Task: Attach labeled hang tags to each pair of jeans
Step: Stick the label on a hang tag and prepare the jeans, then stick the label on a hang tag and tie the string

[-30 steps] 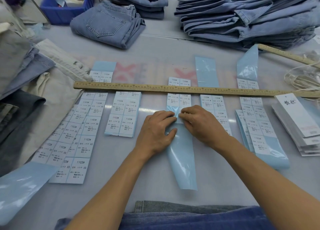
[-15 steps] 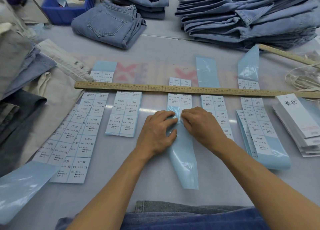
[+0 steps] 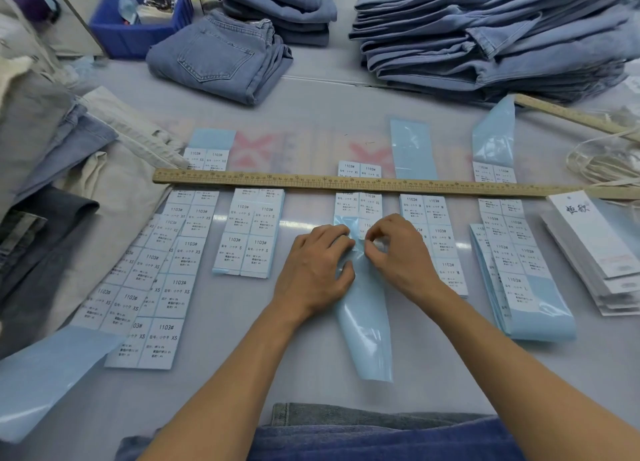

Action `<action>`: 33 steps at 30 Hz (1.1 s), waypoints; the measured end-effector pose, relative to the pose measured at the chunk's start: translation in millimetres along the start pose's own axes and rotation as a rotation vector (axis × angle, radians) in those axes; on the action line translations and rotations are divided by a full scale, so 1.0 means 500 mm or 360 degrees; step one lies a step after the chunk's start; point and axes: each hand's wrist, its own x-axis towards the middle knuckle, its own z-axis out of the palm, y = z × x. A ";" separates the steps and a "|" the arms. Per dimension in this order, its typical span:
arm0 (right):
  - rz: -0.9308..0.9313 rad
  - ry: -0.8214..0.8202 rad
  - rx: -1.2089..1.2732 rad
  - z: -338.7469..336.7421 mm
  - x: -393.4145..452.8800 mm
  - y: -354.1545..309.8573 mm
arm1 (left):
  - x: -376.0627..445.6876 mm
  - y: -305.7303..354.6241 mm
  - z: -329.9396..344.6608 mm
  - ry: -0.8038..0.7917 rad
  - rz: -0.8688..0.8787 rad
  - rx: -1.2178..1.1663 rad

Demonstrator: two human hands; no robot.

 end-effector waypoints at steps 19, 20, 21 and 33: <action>-0.0581 0.1275 -0.0547 -0.300 -0.306 -0.109 | 0.003 0.394 -0.200 -0.0052 -0.0691 -0.1723; -0.0625 0.1243 -0.0617 -0.307 -0.327 -0.105 | -0.005 0.419 -0.207 -0.0099 -0.0728 -0.1809; -0.0643 0.1205 -0.0650 -0.313 -0.347 -0.100 | -0.013 0.439 -0.209 -0.0123 -0.0765 -0.1874; 0.0385 0.1020 0.0776 -0.435 -0.527 -0.020 | -0.078 0.573 -0.156 -0.0269 -0.0362 -0.1481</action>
